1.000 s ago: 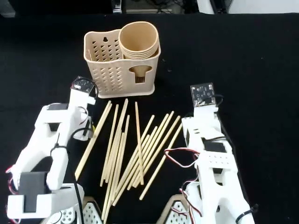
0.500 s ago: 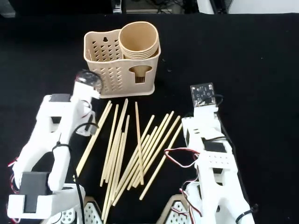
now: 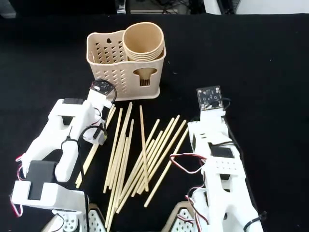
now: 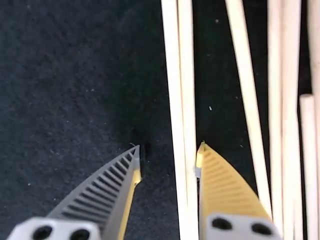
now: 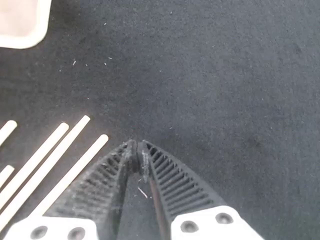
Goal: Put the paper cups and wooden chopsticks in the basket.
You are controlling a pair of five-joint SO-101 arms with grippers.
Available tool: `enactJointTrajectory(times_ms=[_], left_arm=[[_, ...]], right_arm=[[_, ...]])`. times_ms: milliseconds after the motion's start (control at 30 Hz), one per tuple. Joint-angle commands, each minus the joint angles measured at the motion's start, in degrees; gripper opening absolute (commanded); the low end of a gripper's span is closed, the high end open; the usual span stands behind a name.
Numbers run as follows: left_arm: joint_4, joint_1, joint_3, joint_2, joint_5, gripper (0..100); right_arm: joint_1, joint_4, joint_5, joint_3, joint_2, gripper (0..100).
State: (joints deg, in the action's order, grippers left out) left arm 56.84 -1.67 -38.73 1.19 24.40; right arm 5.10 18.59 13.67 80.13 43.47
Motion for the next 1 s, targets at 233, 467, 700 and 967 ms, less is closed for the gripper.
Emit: enactJointTrajectory(times_ms=[233, 467, 700, 967], left_arm=[[-0.1, 1.4, -1.1, -0.2, 0.3, 3], [0.9, 2.0, -1.5, -0.1, 0.3, 3], [4.4, 0.9, -2.9, 7.7, 0.5, 3], [8.3, 0.5, -6.0, 21.7, 0.6, 3]], right_arm=[[-0.4, -1.1, -0.1, -0.2, 1.2, 1.2], [-0.4, -1.1, -0.1, -0.2, 1.2, 1.2], [-0.4, -1.1, 0.0, -0.2, 1.2, 1.2], [-0.4, -1.1, 0.0, -0.2, 1.2, 1.2]])
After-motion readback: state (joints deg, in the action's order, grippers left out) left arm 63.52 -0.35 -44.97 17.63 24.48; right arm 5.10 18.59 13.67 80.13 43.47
